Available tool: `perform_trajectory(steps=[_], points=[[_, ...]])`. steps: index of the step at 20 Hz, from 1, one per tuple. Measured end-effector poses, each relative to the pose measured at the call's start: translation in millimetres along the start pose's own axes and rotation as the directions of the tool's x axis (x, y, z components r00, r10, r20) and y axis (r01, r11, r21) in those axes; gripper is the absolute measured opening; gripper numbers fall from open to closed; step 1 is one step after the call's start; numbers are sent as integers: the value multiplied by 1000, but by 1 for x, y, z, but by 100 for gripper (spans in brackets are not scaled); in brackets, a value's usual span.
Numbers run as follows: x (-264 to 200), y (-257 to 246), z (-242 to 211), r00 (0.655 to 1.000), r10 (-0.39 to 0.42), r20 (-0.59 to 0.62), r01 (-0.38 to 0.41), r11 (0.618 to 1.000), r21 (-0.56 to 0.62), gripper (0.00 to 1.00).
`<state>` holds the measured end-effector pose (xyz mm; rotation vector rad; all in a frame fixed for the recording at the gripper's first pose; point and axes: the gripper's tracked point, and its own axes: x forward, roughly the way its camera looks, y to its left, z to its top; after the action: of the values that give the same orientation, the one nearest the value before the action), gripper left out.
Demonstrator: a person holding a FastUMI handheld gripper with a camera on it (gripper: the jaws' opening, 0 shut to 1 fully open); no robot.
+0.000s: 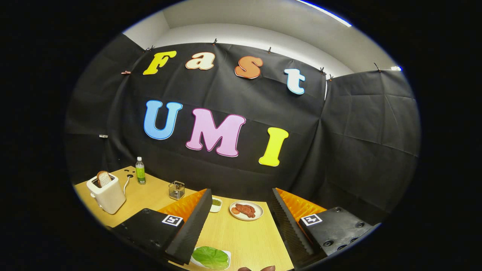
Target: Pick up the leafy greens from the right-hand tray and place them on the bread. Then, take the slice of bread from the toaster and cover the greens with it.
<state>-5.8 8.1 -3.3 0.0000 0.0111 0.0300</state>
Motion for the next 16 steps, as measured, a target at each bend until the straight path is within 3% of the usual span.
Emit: perform_trajectory(steps=[4,8,16], points=[[0,8,-7,999,39,-18,-40,999,-13,97],[-2,26,-32,988,130,-78,-131,991,-10,97],[-12,67,-144,904,287,-316,-314,949,-37,98]])
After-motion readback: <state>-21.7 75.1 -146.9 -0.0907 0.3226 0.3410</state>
